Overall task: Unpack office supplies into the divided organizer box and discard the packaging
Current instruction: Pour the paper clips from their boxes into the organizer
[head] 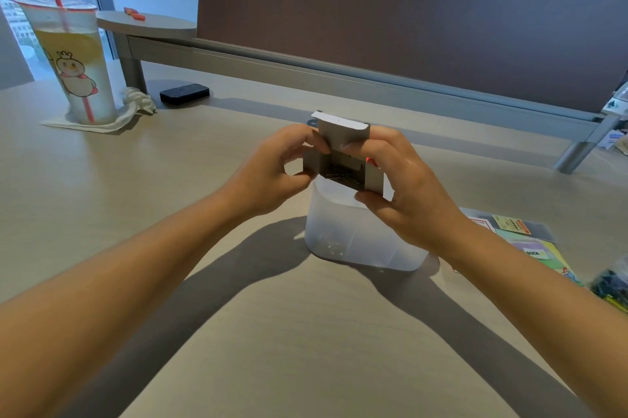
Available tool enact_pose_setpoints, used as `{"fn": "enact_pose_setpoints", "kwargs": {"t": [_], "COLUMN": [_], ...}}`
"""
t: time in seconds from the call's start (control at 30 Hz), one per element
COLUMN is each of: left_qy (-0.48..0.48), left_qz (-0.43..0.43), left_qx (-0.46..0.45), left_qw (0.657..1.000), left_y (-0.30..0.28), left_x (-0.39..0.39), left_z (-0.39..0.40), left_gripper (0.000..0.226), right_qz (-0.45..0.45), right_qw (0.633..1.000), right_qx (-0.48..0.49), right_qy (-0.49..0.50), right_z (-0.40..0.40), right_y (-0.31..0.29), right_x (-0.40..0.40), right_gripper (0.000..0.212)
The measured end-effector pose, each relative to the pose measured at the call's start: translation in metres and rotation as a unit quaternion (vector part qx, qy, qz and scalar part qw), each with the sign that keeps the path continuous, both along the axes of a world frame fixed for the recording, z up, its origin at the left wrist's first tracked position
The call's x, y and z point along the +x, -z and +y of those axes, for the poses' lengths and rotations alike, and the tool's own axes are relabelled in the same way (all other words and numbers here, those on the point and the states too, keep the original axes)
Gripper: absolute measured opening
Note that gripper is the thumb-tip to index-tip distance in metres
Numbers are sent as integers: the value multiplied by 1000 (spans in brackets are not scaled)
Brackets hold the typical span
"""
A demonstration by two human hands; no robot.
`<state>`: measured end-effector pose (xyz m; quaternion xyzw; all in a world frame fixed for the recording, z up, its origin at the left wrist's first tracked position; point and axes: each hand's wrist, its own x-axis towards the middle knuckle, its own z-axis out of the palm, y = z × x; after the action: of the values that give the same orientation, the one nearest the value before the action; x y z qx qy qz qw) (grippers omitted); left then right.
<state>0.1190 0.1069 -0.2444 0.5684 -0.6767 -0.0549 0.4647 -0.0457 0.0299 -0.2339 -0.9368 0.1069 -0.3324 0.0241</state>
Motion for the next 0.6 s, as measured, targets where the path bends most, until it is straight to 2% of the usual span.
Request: {"fn": "enact_pose_setpoints", "kwargs": {"t": [0.13, 0.3, 0.47, 0.6], "left_qy": [-5, -8, -16, -21], "left_qz": [5, 14, -6, -18], "left_qx": [-1, -9, -7, 0], "left_qw": [1000, 1000, 1000, 1000], "left_y": [-2, -4, 1, 1], "left_x": [-3, -4, -2, -3], "left_z": [2, 1, 1, 0], "left_gripper": [26, 30, 36, 35], "right_qz": [-5, 6, 14, 23], "right_qw": [1000, 999, 993, 994], "right_qx": [1, -49, -117, -106], "right_qy": [5, -1, 7, 19], "right_z": [-2, -4, -1, -4], "right_y": [-2, -3, -2, 1], "right_x": [0, 0, 0, 0], "right_gripper": [55, 63, 52, 53]}}
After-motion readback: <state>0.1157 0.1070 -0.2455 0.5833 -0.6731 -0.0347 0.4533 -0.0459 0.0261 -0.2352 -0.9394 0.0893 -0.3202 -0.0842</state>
